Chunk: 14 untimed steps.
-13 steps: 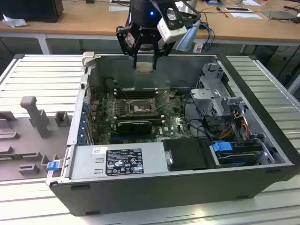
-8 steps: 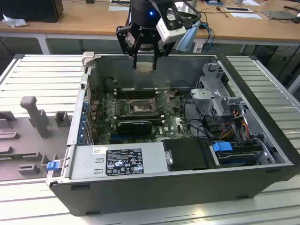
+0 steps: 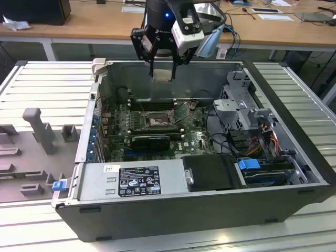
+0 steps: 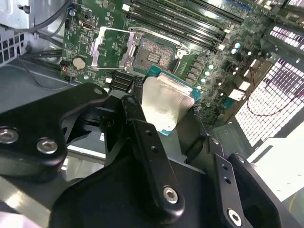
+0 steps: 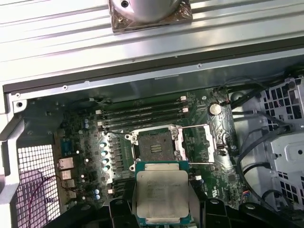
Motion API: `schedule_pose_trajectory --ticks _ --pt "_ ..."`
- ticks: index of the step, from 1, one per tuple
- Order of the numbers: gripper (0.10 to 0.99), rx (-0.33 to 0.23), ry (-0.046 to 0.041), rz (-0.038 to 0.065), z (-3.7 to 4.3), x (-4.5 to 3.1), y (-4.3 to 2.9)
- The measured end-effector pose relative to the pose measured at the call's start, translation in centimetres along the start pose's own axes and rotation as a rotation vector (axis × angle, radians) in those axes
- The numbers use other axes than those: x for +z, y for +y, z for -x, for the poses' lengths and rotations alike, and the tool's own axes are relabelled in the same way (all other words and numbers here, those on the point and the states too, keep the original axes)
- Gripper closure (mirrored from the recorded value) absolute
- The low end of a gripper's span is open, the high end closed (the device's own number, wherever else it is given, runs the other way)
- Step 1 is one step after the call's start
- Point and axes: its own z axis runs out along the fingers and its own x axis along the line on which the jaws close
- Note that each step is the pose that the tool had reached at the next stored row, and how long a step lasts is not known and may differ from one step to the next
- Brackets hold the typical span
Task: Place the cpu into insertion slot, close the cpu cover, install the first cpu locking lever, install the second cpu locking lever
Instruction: 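Place the cpu into insertion slot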
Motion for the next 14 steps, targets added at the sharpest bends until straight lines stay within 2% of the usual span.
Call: schedule_pose_trajectory --ticks 11,14 --pt "0.557 0.019 -0.0017 0.0 0.01 0.2 -0.03" --pt "0.557 0.041 -0.0037 0.0 0.01 0.21 -0.03"
